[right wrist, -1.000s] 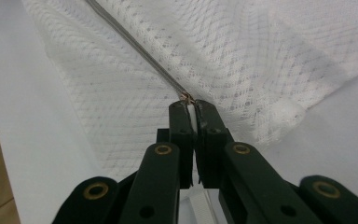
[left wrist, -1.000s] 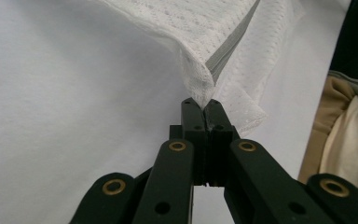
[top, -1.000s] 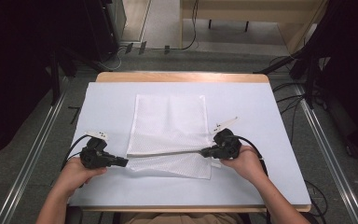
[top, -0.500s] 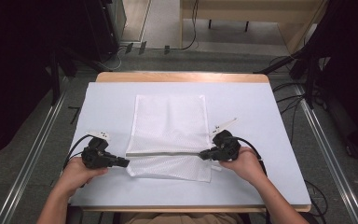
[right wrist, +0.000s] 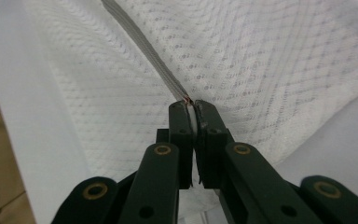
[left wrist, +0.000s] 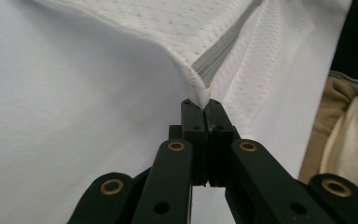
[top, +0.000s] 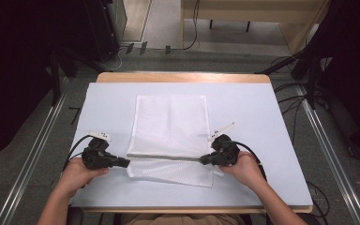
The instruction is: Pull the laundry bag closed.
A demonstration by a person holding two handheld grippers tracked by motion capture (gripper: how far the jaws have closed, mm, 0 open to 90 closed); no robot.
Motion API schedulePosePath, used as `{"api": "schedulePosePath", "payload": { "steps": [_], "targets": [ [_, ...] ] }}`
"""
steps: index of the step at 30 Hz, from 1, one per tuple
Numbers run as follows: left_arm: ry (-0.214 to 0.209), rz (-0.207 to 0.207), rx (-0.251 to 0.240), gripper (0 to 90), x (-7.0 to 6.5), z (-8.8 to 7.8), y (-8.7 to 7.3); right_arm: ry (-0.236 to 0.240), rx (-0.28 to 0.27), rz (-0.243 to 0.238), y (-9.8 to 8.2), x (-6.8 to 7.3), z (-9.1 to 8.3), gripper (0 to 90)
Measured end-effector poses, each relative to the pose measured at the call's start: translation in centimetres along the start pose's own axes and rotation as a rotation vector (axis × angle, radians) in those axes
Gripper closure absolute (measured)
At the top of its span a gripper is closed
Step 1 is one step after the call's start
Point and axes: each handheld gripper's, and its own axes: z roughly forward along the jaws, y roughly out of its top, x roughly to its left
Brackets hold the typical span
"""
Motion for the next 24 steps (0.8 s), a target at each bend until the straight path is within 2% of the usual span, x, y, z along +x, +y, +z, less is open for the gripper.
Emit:
{"api": "schedulePosePath", "payload": {
  "steps": [2, 5, 6, 7, 8, 9, 10, 12, 13, 15, 17, 20, 22, 24],
  "targets": [
    [0.011, -0.013, 0.000, 90.0, 0.2, -0.1, 0.0, -0.008, -0.002, 0.001, -0.1, -0.1, 0.0, 88.5],
    [0.008, -0.008, 0.036, 90.0, 0.1, 0.1, -0.1, -0.017, 0.003, -0.002, -0.3, -0.3, -0.4, 88.8],
    [0.036, -0.002, 0.041, 90.0, 0.1, 0.2, -0.1, -0.017, 0.003, -0.002, -0.3, -0.3, -0.4, 88.8],
    [0.031, -0.028, 0.046, 90.0, 0.4, 0.1, -0.2, -0.042, 0.016, 0.003, -0.4, -0.3, -0.5, 88.8],
    [0.007, -0.031, 0.033, 90.0, 0.5, -0.1, -0.3, -0.063, 0.038, 0.000, -0.7, -0.7, -0.7, 88.8],
    [-0.004, -0.034, 0.027, 90.0, 0.4, 0.0, -0.2, -0.023, 0.022, 0.032, -1.0, -1.2, -0.9, 88.7],
    [0.009, -0.024, 0.024, 90.0, 0.2, 0.2, 0.1, -0.016, 0.008, 0.053, -1.2, -1.4, -1.2, 88.6],
    [-0.004, 0.000, 0.020, 90.0, -0.3, 0.6, 0.5, -0.052, 0.004, 0.034, -1.0, -1.1, -1.3, 88.4],
    [0.005, 0.012, 0.019, 90.0, -0.3, 0.6, 0.5, -0.049, 0.000, 0.019, -0.9, -1.1, -1.3, 88.3],
    [-0.010, -0.002, 0.012, 90.0, -0.1, 0.5, 0.4, -0.043, -0.005, 0.013, -0.9, -1.1, -1.3, 88.2],
    [-0.015, 0.001, 0.002, 89.3, -0.1, 0.3, 0.3, -0.031, -0.017, -0.005, -0.9, -1.1, -1.4, 87.9],
    [-0.019, 0.016, -0.014, 87.2, -0.2, 0.3, 0.3, -0.026, -0.020, -0.002, -0.8, -1.1, -1.4, 87.2],
    [-0.025, 0.022, -0.023, 81.3, -0.2, 0.2, 0.3, -0.029, -0.027, -0.011, -0.8, -1.0, -1.4, 86.3],
    [-0.036, 0.013, -0.021, 73.5, -0.3, 0.2, 0.3, -0.031, -0.055, -0.022, -0.7, -1.0, -1.6, 81.5]
  ]
}}
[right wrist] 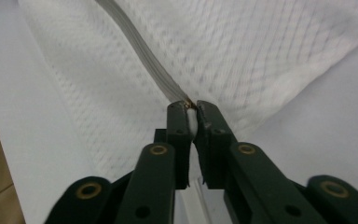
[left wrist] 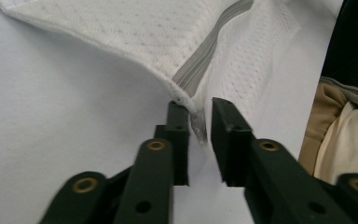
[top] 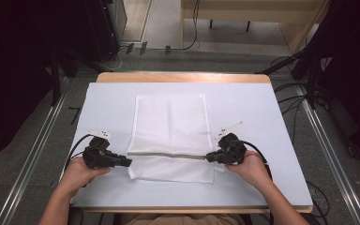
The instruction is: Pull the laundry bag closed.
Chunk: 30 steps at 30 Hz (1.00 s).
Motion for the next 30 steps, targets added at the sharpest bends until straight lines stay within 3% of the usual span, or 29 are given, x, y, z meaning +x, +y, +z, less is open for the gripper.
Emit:
{"api": "schedulePosePath", "payload": {
  "steps": [4, 13, 20, 30],
  "targets": [
    [0.020, 0.010, -0.003, 65.0, -0.2, 0.0, 0.1, 0.000, -0.049, -0.010, 0.2, 0.0, -0.4, 72.6],
    [0.081, 0.023, -0.076, 43.5, -0.5, -0.5, 0.2, -0.085, -0.146, -0.024, -0.2, -0.9, -0.7, 42.7],
    [0.131, 0.030, -0.122, 39.3, -0.2, -1.3, 0.2, -0.116, -0.185, 0.003, -0.4, -1.8, -1.2, 38.7],
    [0.194, -0.020, -0.187, 36.7, 0.6, -2.4, 0.0, -0.176, -0.216, 0.012, -0.8, -2.9, -1.9, 34.1]
  ]
}}
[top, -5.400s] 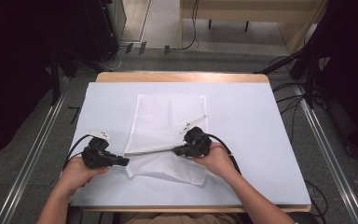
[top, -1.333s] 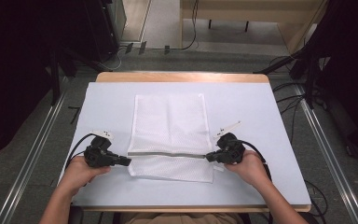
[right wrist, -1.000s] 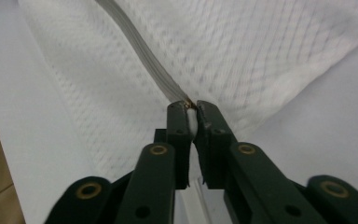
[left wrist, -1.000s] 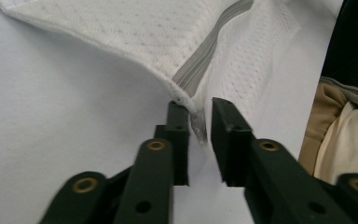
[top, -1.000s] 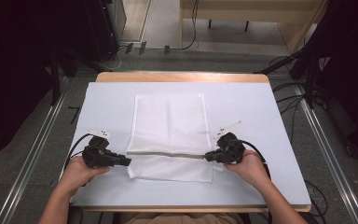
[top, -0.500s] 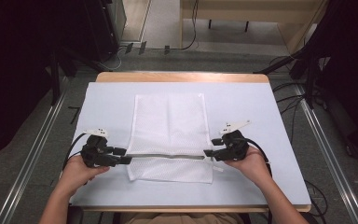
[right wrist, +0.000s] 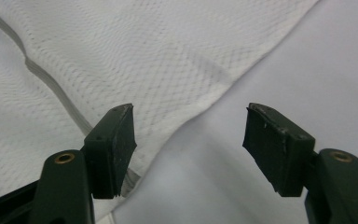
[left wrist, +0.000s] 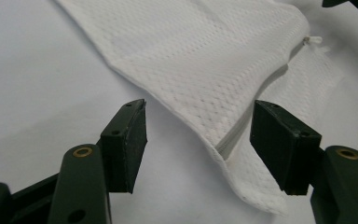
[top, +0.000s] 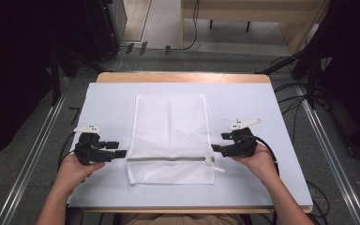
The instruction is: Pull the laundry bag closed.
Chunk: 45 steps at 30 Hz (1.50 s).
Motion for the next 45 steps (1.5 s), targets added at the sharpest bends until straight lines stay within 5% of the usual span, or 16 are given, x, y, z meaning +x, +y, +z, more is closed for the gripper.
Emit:
{"api": "schedulePosePath", "payload": {
  "steps": [15, 21, 45],
  "targets": [
    [0.107, -0.058, -0.033, 34.5, 1.7, -0.8, -0.5, -0.115, -0.042, 0.033, -1.2, -3.3, -1.4, 29.9],
    [0.156, -0.061, -0.039, 32.7, 2.3, -0.8, -0.7, -0.134, -0.054, 0.057, -1.5, -4.0, -1.6, 28.8],
    [0.229, -0.060, -0.036, 29.0, 3.0, -0.2, -0.9, -0.155, -0.038, 0.074, -2.0, -4.8, -1.2, 26.5]
  ]
}}
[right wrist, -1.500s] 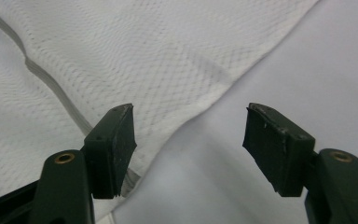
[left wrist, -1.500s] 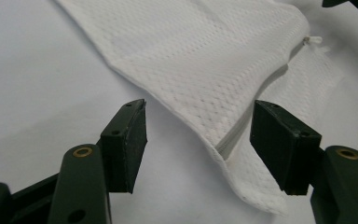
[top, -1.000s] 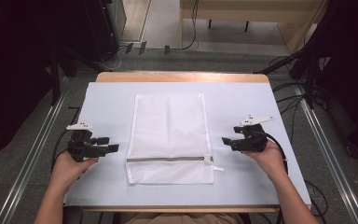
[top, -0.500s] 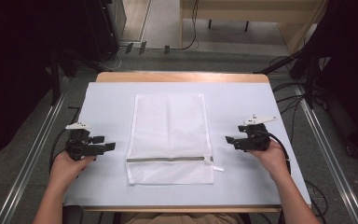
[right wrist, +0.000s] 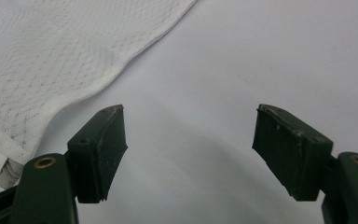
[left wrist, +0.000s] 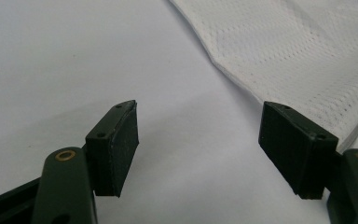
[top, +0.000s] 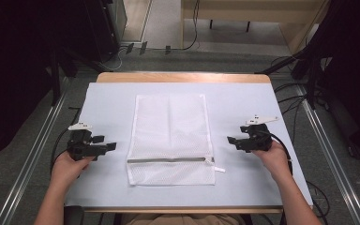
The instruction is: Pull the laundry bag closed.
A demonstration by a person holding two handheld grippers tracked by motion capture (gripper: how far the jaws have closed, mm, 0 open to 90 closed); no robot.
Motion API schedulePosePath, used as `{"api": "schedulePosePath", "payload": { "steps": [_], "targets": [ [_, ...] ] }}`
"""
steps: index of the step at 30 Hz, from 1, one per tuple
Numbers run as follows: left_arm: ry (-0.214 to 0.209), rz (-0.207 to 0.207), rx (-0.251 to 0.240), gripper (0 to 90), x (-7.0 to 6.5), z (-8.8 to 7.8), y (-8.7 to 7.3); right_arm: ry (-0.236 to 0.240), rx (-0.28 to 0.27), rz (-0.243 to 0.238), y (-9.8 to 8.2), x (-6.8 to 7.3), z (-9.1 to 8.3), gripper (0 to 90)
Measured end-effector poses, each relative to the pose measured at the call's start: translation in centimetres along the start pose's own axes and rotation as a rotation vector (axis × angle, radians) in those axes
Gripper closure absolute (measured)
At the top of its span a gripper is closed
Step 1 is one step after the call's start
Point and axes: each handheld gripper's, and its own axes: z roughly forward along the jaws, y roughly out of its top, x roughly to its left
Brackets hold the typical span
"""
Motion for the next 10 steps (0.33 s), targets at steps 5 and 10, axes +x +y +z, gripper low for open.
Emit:
{"api": "schedulePosePath", "payload": {
  "steps": [5, 10],
  "targets": [
    [0.006, 0.002, 0.007, 28.8, 0.01, 0.12, 0.00, -0.001, 0.002, -0.002, -0.02, -0.05, 0.06, 26.5],
    [0.012, 0.006, 0.005, 28.2, 0.01, 0.23, -0.03, -0.001, 0.011, -0.003, -0.06, -0.02, 0.15, 26.5]
  ]
}}
